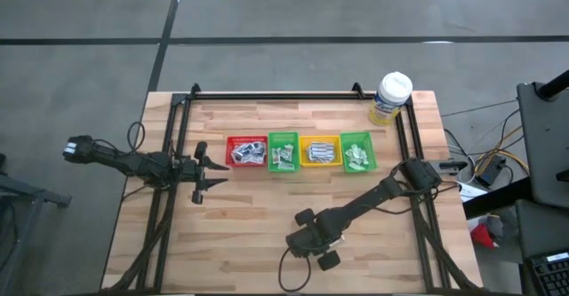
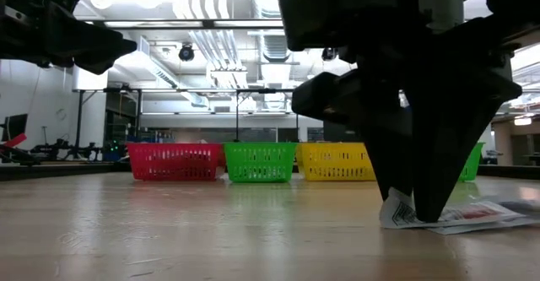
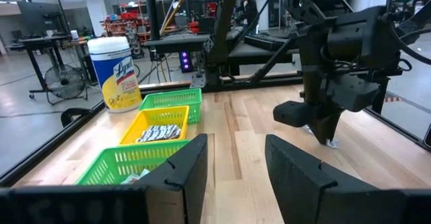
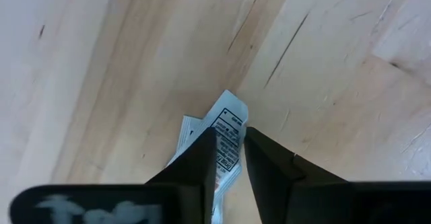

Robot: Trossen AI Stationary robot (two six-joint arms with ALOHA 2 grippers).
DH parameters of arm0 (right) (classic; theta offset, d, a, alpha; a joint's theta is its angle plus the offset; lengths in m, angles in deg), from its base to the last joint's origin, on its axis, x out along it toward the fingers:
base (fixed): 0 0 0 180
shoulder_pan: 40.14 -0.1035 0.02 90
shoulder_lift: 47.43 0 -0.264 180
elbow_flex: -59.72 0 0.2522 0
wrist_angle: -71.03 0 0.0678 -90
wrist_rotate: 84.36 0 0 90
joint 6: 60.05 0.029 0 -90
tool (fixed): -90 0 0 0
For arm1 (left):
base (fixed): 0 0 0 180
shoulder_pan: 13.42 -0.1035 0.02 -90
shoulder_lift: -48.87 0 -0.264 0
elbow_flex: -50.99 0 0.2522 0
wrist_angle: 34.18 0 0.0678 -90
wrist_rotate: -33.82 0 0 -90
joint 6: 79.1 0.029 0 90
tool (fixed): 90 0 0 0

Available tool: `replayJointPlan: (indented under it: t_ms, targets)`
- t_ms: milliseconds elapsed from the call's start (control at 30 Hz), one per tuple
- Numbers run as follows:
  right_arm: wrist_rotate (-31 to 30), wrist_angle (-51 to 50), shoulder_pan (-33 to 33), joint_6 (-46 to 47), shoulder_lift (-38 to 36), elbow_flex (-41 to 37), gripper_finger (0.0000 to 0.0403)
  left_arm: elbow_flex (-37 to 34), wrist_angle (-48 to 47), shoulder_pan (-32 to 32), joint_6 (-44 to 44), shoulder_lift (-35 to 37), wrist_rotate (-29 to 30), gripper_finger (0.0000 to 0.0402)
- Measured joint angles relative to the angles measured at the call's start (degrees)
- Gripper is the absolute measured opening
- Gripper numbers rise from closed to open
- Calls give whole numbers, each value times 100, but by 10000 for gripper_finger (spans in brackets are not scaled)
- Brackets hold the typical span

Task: Pick & Place First Aid Supplies
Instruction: Put the ointment pack into the left green basket

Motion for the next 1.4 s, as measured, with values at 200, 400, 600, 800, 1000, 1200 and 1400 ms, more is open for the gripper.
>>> replayJointPlan:
  t_ms: [200, 400, 600, 800, 1000, 1200, 1400]
  targets:
    - [0, 2, 4, 9, 0, 0, 54, 0, -1, 1, 0, 2, 0, 151]
    - [-4, -16, 7, 9, -13, 12, 43, 0, 0, 0, -1, 2, 0, 151]
    - [-8, -22, 7, 8, -33, 88, 28, 0, 1, 0, -1, 2, 2, 151]
    - [-10, -56, 7, 12, -65, 148, 9, 0, 2, 0, 0, 1, 2, 151]
    - [-22, -396, 35, 35, -89, 399, 8, 0, 4, 0, 0, 2, 2, 151]
    - [-106, -791, 90, 33, -98, 937, 8, 0, 7, 2, 0, 2, 2, 151]
    - [-937, -1023, 179, -98, -103, 1514, 8, 0, 4, 0, -2, 2, 3, 151]
